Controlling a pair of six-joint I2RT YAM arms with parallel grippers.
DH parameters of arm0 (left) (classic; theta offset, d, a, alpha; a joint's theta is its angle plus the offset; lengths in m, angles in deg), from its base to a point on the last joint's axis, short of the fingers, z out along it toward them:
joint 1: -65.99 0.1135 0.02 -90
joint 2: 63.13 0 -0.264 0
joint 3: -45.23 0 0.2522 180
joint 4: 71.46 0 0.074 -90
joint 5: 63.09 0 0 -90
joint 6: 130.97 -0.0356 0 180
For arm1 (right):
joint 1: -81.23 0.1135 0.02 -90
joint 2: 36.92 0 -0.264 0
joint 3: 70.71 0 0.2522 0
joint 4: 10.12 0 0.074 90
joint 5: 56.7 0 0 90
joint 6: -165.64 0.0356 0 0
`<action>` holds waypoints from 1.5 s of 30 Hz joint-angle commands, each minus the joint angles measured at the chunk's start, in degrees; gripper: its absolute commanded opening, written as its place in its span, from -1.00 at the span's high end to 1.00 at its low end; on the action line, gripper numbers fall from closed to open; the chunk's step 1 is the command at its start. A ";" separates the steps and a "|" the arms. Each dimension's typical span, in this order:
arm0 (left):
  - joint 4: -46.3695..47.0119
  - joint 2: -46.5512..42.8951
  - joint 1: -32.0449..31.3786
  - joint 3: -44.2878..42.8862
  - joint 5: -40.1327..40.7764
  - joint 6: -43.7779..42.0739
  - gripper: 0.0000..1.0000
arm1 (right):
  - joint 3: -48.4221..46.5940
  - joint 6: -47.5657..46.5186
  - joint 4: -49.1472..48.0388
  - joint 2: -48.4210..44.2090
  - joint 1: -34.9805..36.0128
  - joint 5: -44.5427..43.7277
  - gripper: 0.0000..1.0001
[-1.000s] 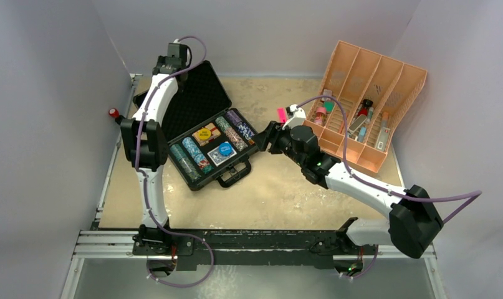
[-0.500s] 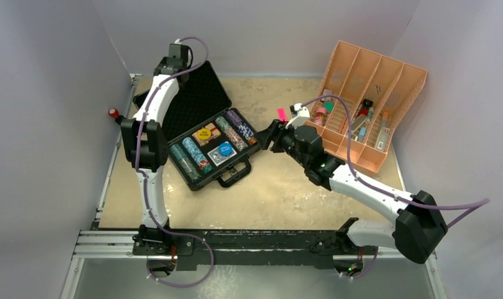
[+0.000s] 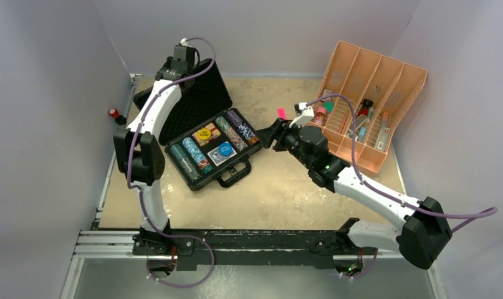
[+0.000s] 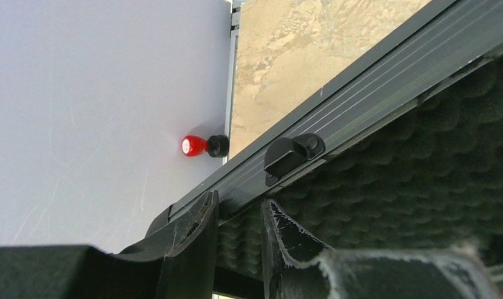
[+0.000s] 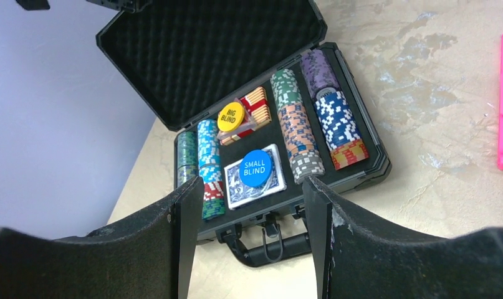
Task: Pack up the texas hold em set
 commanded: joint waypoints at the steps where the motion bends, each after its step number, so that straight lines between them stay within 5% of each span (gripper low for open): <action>1: -8.56 -6.72 -5.47 5.85 -4.43 9.89 0.68 | -1.28 -0.74 -1.17 -2.91 0.08 -1.01 -0.24; 8: -6.51 -20.12 -7.19 22.41 -21.88 24.05 0.66 | -0.31 0.83 0.95 -5.22 0.08 -1.56 -0.25; 13: -5.94 -31.95 -7.31 34.22 -31.85 25.39 0.60 | 1.13 1.77 0.80 -6.24 0.08 1.03 -0.28; 27: -1.61 -43.75 -7.29 41.81 -67.22 31.61 0.42 | -0.06 5.70 5.76 -4.01 0.08 0.59 -0.28; 36: 0.67 -43.73 -7.26 48.31 -58.07 33.09 0.41 | -2.13 2.39 -0.03 7.45 1.05 13.86 -0.21; 45: 4.94 -41.20 -7.32 54.31 -39.42 40.62 0.44 | -8.23 3.58 4.87 18.15 3.85 12.28 -0.11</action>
